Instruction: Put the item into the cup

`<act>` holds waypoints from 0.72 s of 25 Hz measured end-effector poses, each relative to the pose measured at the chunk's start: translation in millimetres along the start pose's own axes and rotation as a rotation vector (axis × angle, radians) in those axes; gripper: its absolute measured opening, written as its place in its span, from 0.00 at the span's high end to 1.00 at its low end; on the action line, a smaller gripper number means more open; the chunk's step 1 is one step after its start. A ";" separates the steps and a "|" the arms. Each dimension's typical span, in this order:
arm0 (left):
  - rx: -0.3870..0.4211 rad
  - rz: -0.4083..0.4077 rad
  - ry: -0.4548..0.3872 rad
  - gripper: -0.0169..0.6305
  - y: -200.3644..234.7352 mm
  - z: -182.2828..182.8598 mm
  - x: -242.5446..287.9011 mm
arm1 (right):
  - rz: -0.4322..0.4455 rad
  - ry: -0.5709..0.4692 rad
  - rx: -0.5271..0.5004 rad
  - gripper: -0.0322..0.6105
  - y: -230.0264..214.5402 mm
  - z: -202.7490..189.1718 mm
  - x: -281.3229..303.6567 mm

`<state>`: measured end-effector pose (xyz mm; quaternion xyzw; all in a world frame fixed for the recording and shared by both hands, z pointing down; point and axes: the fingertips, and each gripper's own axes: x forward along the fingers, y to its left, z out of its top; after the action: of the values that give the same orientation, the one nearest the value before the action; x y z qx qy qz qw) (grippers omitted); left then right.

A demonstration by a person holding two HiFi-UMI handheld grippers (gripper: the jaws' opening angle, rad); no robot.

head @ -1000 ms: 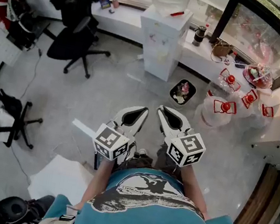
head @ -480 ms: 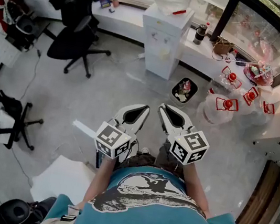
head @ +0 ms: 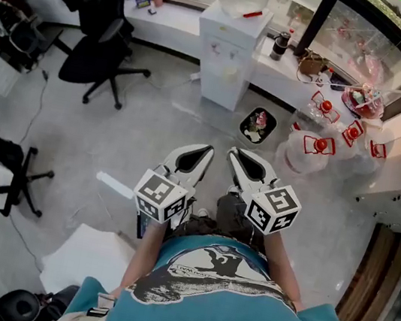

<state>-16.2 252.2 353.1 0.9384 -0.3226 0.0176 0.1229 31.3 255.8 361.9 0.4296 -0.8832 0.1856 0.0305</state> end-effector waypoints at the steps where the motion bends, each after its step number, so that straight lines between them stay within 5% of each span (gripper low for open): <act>1: -0.005 -0.002 0.003 0.96 0.8 -1.1 2.0 | -0.003 0.005 0.002 0.88 -2.1 -0.5 0.3; 18: -0.044 0.090 0.004 0.96 87.5 10.2 56.3 | 0.078 0.069 0.047 0.88 -75.9 16.2 93.3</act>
<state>-25.5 149.2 368.8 0.9200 -0.3644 0.0178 0.1433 32.8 137.7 389.6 0.3889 -0.8930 0.2222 0.0434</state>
